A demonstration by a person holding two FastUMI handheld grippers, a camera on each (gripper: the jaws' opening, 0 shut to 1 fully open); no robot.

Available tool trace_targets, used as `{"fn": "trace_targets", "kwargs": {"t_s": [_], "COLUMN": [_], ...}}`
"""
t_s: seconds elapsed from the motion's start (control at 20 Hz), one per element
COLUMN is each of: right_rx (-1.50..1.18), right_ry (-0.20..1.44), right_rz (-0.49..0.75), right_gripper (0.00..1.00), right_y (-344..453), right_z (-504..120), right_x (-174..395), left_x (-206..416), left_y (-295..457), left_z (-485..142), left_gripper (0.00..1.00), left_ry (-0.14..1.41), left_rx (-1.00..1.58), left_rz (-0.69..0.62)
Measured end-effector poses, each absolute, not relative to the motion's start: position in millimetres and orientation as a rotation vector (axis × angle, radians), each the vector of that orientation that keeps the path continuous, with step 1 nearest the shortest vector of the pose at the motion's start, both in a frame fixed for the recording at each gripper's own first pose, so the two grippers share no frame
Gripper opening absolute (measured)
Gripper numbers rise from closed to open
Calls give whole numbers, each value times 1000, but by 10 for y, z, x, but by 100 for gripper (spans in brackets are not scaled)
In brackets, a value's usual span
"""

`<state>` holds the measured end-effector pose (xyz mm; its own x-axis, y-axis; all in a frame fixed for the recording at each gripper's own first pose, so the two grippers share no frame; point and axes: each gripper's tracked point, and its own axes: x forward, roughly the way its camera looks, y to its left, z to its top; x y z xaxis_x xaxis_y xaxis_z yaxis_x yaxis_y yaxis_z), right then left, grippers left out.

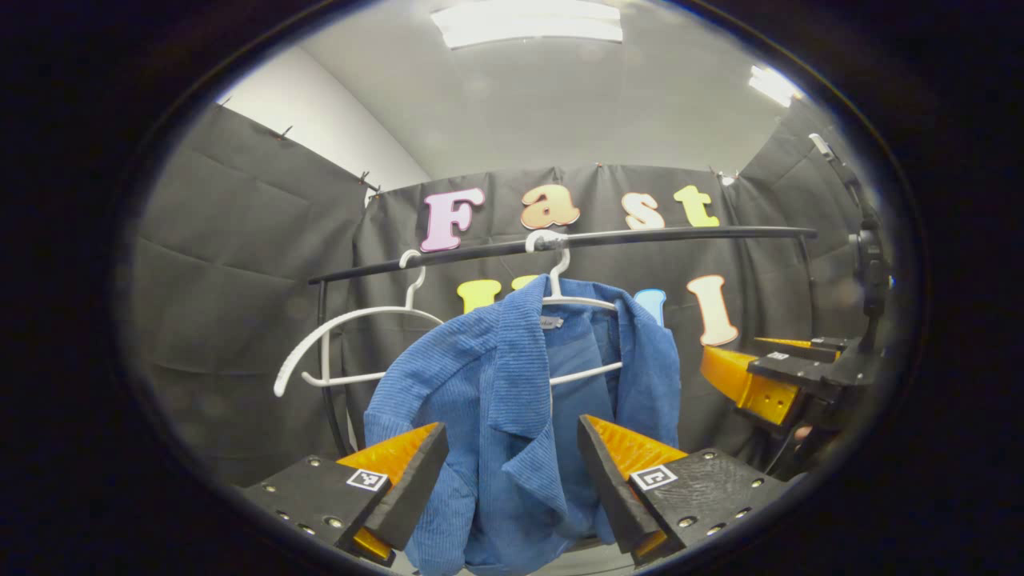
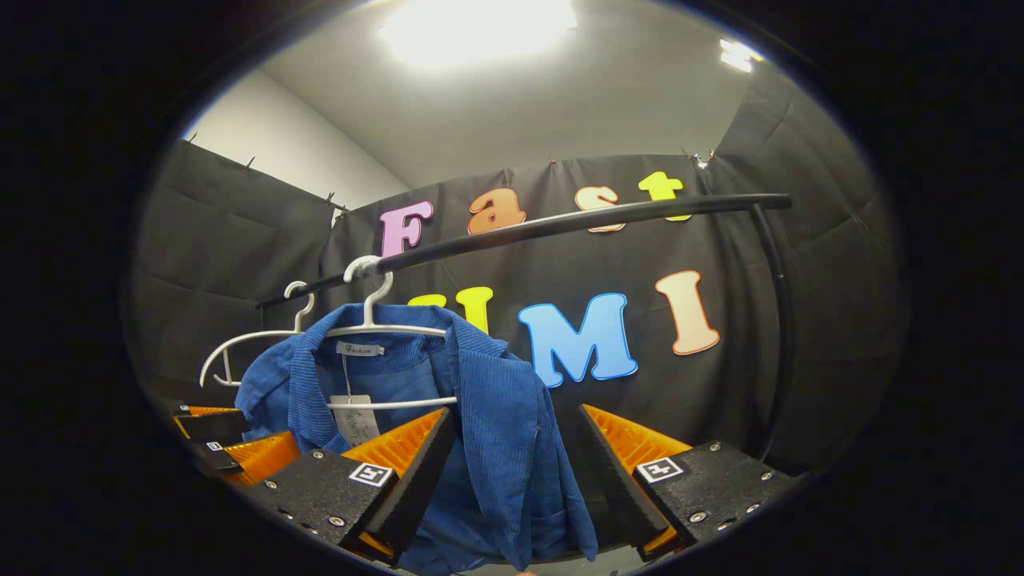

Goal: Grasp the clothes on the hanger with both hands and then place them into the laundry hamper below.

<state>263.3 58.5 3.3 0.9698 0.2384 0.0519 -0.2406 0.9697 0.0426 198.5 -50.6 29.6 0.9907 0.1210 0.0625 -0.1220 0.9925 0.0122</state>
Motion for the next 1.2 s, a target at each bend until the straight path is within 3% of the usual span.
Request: {"fn": "trace_targets", "kwargs": {"t_s": [0.45, 0.9, 1.1, 1.2], "right_rx": [46, 51, 51, 62], "right_ry": [0, 139, 184, 202], "right_rz": [325, 302, 312, 329], "right_gripper": [95, 95, 94, 89], "right_y": [887, 914, 953, 1004], "right_z": [-313, -819, -966, -984], "right_x": [3284, 3627, 3685, 3685], "left_x": [2509, 2745, 2805, 2808], "left_y": [-482, -415, -368, -354], "left_z": [2, -456, -504, -520], "left_gripper": [92, 94, 92, 77], "left_ry": [-8, 107, 124, 131], "left_rx": [28, -1, 22, 32], "left_rz": [201, 223, 227, 221]}}
